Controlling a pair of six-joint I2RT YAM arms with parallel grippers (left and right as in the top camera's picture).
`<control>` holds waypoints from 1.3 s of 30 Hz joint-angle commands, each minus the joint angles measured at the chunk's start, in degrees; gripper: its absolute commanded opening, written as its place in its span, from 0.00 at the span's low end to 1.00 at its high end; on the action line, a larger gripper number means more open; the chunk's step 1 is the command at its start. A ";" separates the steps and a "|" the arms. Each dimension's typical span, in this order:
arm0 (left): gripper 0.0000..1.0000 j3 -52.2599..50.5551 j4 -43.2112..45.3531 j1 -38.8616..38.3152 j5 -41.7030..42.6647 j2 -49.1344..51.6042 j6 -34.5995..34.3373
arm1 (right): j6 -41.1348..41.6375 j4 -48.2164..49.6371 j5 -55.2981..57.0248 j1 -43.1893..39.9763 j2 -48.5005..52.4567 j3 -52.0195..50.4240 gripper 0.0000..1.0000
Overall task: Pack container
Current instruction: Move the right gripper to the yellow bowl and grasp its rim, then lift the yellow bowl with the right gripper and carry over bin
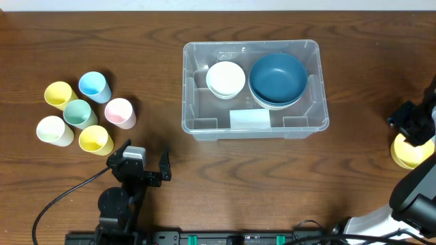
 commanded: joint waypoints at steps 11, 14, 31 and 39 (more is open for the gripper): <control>0.98 -0.94 -1.84 0.24 0.76 -0.35 0.11 | -1.31 4.92 -4.13 -6.21 0.04 -6.40 0.44; 0.98 -0.94 -1.84 0.24 0.76 -0.35 0.11 | -1.68 7.08 -5.14 -6.29 0.04 -8.22 0.35; 0.98 -0.94 -1.84 0.24 0.76 -0.35 0.11 | -1.81 12.79 -10.54 -6.14 0.04 -11.91 0.29; 0.98 -0.94 -1.84 0.24 0.76 -0.35 0.11 | -5.09 12.98 -15.02 -6.14 0.02 -11.23 0.45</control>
